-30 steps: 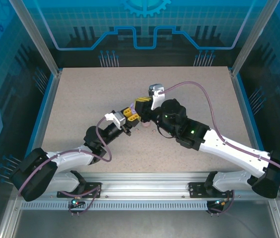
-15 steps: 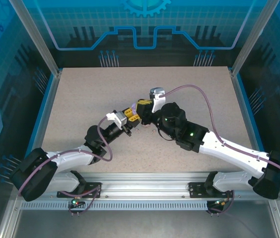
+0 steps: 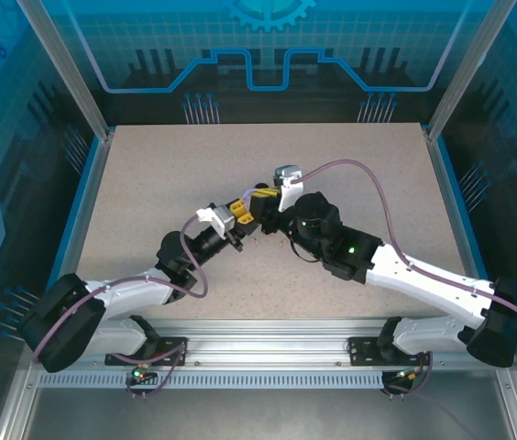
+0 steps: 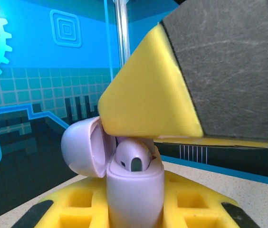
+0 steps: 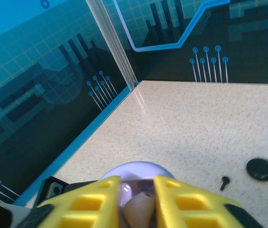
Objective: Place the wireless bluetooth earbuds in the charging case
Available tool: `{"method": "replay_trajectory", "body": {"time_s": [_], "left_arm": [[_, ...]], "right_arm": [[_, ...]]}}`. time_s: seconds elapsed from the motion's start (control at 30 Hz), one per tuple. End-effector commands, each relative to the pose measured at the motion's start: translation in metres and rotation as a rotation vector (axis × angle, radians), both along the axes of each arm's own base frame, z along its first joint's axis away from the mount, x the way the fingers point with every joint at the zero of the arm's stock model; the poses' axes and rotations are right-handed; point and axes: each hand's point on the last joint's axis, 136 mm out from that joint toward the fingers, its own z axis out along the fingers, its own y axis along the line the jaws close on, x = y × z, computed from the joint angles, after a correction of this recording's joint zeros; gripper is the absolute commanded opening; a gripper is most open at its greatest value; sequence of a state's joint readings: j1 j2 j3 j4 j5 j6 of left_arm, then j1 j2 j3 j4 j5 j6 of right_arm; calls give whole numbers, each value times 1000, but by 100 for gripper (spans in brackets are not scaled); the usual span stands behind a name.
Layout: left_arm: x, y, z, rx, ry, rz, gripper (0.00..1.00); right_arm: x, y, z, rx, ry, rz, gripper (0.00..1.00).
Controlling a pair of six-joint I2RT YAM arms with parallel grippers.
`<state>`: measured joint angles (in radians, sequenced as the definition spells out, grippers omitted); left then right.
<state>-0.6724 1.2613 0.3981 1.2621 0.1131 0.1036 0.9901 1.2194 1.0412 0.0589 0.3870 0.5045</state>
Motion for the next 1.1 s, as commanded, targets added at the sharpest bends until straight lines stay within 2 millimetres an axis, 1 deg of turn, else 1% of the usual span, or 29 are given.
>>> {"method": "replay_trajectory", "body": {"time_s": [0.0, 0.03, 0.07, 0.13, 0.23, 0.3, 0.37, 0.47, 0.53, 0.67, 0.73, 0.87, 1.0, 1.07], "left_arm": [[-7, 0, 29, -53, -60, -21, 0], [-7, 0, 28, -53, -58, -19, 0], [-7, 0, 26, -50, -54, -19, 0], [-7, 0, 23, -47, -49, -19, 0], [-8, 2, 21, -47, -43, -15, 0], [-8, 2, 17, -41, -38, -15, 0], [-9, 2, 14, -36, -35, -14, 0], [-9, 1, 10, -24, -27, -21, 0], [-10, 0, 6, -15, -25, -27, 0], [-11, -4, 2, 2, -15, -47, 0], [-12, -7, -1, 14, -10, -62, 0], [-13, -8, 0, 24, -4, -73, 0], [-14, -8, -1, 27, -2, -75, 0], [-14, -7, 0, 25, -3, -72, 0]], "right_arm": [[-6, 6, 15, 6, -11, 19, 43], [-6, 2, 24, 21, -23, 8, 50], [-6, -2, 32, 36, -32, 1, 55], [-7, -11, 53, 63, -54, -9, 59], [-8, -23, 76, 72, -67, -17, 63], [-7, -29, 81, 60, -48, -24, 64], [-2, -36, 80, 46, -4, -39, 63], [8, -43, 75, 25, 68, -45, 63], [14, -44, 71, 7, 111, -41, 63], [28, -41, 57, -50, 210, -36, 61], [34, -36, 50, -80, 249, -26, 59], [43, -26, 31, -148, 324, -9, 49], [44, -16, 15, -185, 374, 25, 37], [42, -13, 7, -198, 396, 41, 33]]}}
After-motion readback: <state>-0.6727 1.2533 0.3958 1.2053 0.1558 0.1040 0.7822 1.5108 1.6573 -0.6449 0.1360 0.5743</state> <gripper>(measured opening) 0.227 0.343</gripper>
